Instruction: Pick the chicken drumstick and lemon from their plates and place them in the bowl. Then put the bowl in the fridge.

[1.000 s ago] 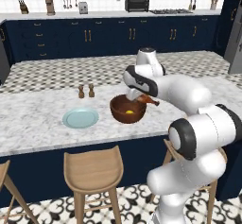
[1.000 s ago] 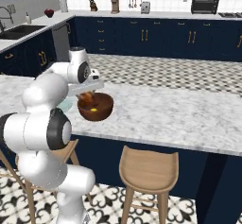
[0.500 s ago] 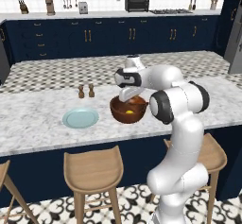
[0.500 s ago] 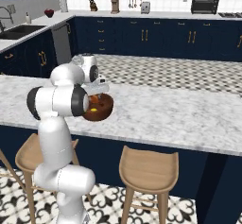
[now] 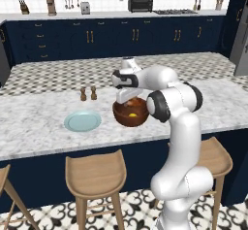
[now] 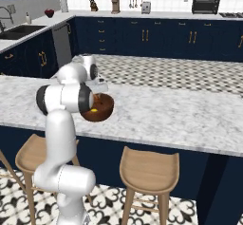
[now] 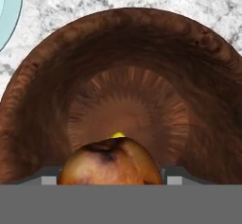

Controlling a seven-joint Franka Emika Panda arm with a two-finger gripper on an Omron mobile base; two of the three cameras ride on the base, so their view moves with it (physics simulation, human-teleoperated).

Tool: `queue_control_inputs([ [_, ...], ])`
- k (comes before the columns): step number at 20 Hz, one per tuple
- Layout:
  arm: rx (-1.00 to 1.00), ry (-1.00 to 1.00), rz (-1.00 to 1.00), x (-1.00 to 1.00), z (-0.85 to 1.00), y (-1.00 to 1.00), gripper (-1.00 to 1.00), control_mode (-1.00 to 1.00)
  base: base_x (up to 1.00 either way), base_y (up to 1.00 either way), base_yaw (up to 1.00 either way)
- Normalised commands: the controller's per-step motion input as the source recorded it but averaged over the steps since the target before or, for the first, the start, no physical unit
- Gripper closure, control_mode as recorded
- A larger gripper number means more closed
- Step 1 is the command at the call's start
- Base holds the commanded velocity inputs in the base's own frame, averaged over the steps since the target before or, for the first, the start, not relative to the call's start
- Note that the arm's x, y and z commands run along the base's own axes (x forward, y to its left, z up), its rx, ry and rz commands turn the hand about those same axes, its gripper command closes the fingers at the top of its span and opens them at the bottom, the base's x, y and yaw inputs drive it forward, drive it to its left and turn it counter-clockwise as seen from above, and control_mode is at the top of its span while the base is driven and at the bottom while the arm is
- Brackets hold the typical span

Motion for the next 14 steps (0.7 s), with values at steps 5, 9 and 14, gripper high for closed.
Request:
queue_control_inputs([
  [5,0.03,-0.04,0.01,0.05,-0.11,0.00,-1.00,-1.00,0.00,0.00,0.00],
  [9,0.02,0.00,0.01,0.11,0.00,-0.12,-1.00,-1.00,0.00,0.00,0.00],
  [14,0.00,0.00,0.00,0.00,0.00,0.00,-1.00,-1.00,0.00,0.00,0.00],
])
